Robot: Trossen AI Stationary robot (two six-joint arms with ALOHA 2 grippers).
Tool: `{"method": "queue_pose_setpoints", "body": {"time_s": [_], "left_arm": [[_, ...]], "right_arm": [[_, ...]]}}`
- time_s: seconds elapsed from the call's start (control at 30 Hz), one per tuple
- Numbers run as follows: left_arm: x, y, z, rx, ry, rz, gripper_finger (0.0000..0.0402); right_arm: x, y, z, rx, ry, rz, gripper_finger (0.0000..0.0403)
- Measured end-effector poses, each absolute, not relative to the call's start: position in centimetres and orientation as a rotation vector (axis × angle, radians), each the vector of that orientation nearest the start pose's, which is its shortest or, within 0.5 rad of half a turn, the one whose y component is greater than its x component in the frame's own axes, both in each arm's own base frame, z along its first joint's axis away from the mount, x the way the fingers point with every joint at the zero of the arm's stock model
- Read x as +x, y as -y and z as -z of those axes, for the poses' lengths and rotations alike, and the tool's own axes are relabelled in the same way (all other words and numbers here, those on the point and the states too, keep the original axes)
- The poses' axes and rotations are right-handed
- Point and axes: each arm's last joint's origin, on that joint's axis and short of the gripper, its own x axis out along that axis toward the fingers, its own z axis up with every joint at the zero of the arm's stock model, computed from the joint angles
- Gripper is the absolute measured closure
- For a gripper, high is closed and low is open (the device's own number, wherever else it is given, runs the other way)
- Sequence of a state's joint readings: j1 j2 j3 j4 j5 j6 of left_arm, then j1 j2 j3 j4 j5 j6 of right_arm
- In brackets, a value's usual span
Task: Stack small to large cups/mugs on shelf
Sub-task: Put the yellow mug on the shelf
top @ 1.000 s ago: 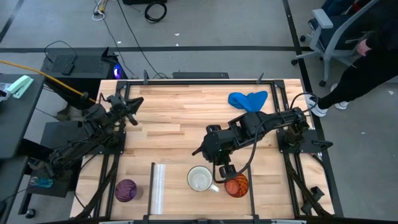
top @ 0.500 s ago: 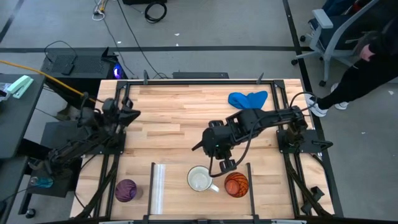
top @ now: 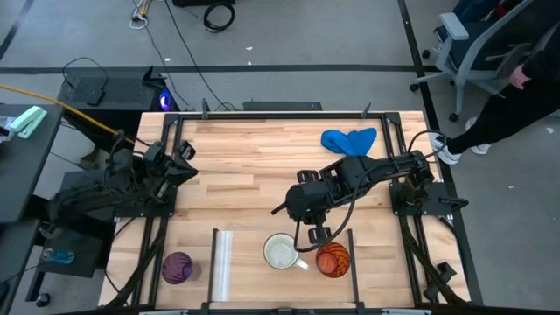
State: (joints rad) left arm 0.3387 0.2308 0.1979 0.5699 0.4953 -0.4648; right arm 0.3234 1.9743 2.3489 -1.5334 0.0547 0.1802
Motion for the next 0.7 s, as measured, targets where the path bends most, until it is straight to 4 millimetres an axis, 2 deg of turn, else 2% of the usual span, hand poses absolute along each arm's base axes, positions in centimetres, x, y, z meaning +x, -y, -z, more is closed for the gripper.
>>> {"method": "queue_pose_setpoints", "body": {"time_s": [0.2,0.37,0.6,0.7], "left_arm": [[12.2,-1.0,-28.4,-0.207,0.343,0.336,0.0378],[15.3,0.5,-30.1,-0.161,0.196,0.403,0.0381],[17.5,4.4,-32.1,-0.042,0.024,0.29,0.0395],[18.1,6.4,-32.1,-0.025,-0.005,0.242,0.0391]], "right_arm": [[34.7,-12.5,-40.3,-0.08,-1.146,-0.135,0.0321],[34.4,-13.1,-40.4,-0.1,-1.138,-0.126,0.0321],[33.2,-14.2,-41.4,-0.138,-1.066,-0.064,0.0321],[32.8,-15.1,-41.7,-0.142,-1.035,-0.058,0.0321]]}}
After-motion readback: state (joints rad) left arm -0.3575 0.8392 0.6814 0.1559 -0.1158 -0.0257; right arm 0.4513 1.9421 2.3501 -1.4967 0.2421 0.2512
